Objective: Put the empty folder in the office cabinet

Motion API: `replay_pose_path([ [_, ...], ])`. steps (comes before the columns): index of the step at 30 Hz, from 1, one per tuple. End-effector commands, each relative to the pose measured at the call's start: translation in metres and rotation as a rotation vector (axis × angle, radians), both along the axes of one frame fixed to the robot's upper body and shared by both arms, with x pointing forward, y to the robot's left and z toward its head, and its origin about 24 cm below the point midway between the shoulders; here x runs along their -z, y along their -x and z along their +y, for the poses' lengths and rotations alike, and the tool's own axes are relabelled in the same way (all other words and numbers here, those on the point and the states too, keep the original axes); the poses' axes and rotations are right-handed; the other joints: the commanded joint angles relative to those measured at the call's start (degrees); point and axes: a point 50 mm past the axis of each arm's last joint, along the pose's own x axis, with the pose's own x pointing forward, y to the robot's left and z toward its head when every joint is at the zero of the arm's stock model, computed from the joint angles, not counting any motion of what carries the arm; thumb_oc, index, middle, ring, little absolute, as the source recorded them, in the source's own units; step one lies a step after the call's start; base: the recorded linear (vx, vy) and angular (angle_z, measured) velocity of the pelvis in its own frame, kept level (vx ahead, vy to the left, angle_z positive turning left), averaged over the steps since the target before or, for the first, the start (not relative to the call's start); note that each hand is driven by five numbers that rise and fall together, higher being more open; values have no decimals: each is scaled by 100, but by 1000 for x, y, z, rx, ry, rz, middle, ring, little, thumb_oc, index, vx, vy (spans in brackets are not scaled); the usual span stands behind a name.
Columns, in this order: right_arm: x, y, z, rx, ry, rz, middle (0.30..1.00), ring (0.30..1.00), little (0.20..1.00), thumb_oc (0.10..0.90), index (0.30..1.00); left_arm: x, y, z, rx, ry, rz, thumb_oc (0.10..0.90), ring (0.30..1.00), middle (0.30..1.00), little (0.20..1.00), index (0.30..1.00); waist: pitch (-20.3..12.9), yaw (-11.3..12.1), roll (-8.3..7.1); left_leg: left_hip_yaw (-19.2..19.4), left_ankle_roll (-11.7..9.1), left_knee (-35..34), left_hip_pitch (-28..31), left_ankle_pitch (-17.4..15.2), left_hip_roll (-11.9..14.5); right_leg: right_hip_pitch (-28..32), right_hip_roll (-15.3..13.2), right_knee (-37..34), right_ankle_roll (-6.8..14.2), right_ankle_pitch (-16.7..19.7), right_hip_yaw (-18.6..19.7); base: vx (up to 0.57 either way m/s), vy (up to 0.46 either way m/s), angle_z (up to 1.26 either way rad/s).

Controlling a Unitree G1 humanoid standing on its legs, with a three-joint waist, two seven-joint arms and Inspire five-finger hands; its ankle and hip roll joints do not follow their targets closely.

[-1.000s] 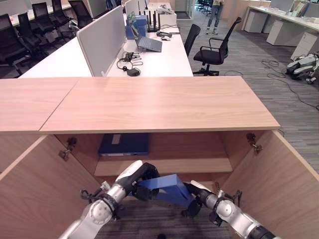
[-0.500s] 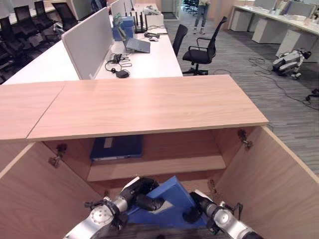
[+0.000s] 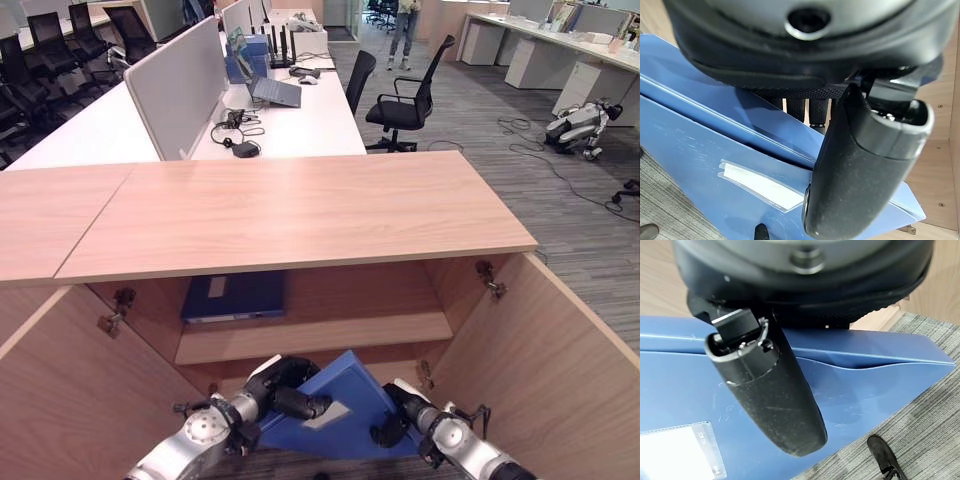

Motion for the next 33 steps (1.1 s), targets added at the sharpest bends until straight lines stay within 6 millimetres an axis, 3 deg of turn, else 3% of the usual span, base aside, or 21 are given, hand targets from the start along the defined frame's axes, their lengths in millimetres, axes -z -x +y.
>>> replay_pose_path([
  [1,-73,-51,75,-295,-139,-411,300,300,300,400,300,-105,-26,-83,229,636,-473,800,900,900,900,900,-172,12,5,-368,-63,-24,475,-1088,62,-274,-195,39,316,289,3,0,0,0],
  [4,-76,-53,58,-388,12,-486,300,300,300,400,300,-94,-28,-51,74,553,-486,800,900,900,900,900,-174,74,-21,-405,-69,-24,469,-1083,48,-262,-202,39,315,285,-31,0,0,0],
  [5,-77,-53,51,-413,60,-502,300,300,300,400,300,-87,-28,-42,8,538,-470,800,900,900,900,900,-173,97,-31,-421,-72,-24,463,-1078,46,-258,-205,39,315,281,-51,0,0,0],
  [6,-74,-52,35,-450,156,-518,300,300,300,400,300,-68,-26,-18,-162,493,-440,800,900,900,900,900,-168,161,-58,-455,-71,-24,455,-1065,33,-252,-212,39,315,284,-91,-4,-4,4],
  [7,-74,-51,35,-452,157,-517,300,300,300,400,300,-68,-25,-18,-164,494,-439,800,900,900,900,900,-172,147,-51,-459,-71,-24,457,-1066,33,-249,-212,39,316,282,-96,0,-6,3],
  [9,-75,-50,20,-501,256,-541,300,300,300,400,300,-39,-14,7,-397,474,-355,800,900,900,900,900,-162,212,-89,-502,-66,-24,451,-1052,23,-241,-216,39,318,278,-131,0,-8,10],
  [11,-66,-47,0,-482,332,-491,300,300,300,400,300,-30,-5,27,-543,403,-356,800,900,900,900,900,-148,261,-82,-553,-57,-24,413,-1023,5,-248,-217,39,312,284,-178,-9,2,18],
  [14,-58,-44,-5,-407,277,-402,300,300,300,400,300,-30,0,33,-528,343,-351,800,900,900,900,900,-156,281,-79,-580,-56,-24,394,-1002,-8,-251,-223,39,314,294,-218,-2,9,9],
  [15,-47,-39,-5,-246,105,-267,300,300,300,400,300,-22,6,39,-532,308,-308,800,900,900,900,900,-162,312,-100,-617,-53,-24,369,-967,-22,-259,-237,39,316,309,-262,0,12,10],
  [16,-47,-39,-5,-245,104,-266,300,300,300,400,300,-22,6,39,-532,308,-309,800,900,900,900,900,-165,310,-105,-619,-53,-24,367,-967,-23,-260,-238,39,316,308,-265,-3,3,12],
  [18,-50,-42,-4,-196,-2,-196,300,300,300,400,300,0,15,44,-618,324,-202,800,900,900,900,900,-158,411,-135,-683,-50,-24,324,-921,-45,-264,-245,39,316,305,-320,-8,-8,17],
  [23,-50,-45,-15,-220,39,-150,300,300,300,400,300,14,26,49,-704,309,-143,800,900,900,900,900,-160,525,-157,-762,-51,-24,283,-889,-75,-264,-247,39,318,296,-396,-1,-8,12],
  [24,-46,-44,-21,-171,24,-120,300,300,300,400,300,16,27,49,-713,302,-134,800,900,900,900,900,-166,545,-155,-783,-51,-24,270,-883,-81,-270,-248,39,320,300,-417,2,-2,12],
  [25,-36,-42,-32,36,-94,-56,300,300,300,400,300,22,32,50,-735,288,-101,800,900,900,900,900,-175,577,-143,-808,-46,-24,252,-868,-89,-279,-250,39,321,306,-448,3,1,12],
  [26,-36,-42,-32,36,-94,-56,300,300,300,400,300,22,32,50,-734,288,-101,800,900,900,900,900,-175,580,-146,-807,-46,-24,252,-869,-89,-278,-250,39,321,306,-447,0,6,6],
  [27,-28,-42,-40,382,-324,-25,300,300,300,400,300,33,40,50,-787,279,-47,800,900,900,900,900,-176,596,-117,-815,-41,-24,236,-855,-99,-288,-250,39,323,310,-468,4,8,5],
  [28,-27,-46,-43,599,-478,-31,300,300,300,400,300,41,46,51,-841,277,-7,800,900,900,900,900,-166,599,-86,-810,-38,-24,249,-863,-98,-272,-239,39,321,305,-467,0,0,0],
  [29,-27,-46,-43,599,-478,-31,300,300,300,400,300,41,46,51,-840,277,-8,800,900,900,900,900,-177,597,-91,-812,-36,-24,230,-852,-102,-289,-244,39,323,312,-469,0,0,0],
  [30,-30,-53,-41,906,-762,-52,300,300,300,400,300,51,56,54,-914,250,46,800,900,900,900,900,-159,609,-44,-812,-33,-24,250,-874,-96,-265,-229,39,317,295,-464,0,0,0],
  [31,-35,-59,-35,1042,-946,-59,300,300,300,400,300,57,62,54,-945,231,81,800,900,900,900,900,-155,618,-17,-815,-33,-24,251,-886,-96,-261,-222,39,314,287,-454,0,0,0],
  [33,-38,-62,-31,1133,-1063,-66,300,300,300,400,300,62,68,54,-967,218,116,800,900,900,900,900,-158,620,-6,-815,-33,-24,235,-878,-100,-282,-223,39,315,292,-452,0,0,0],
])
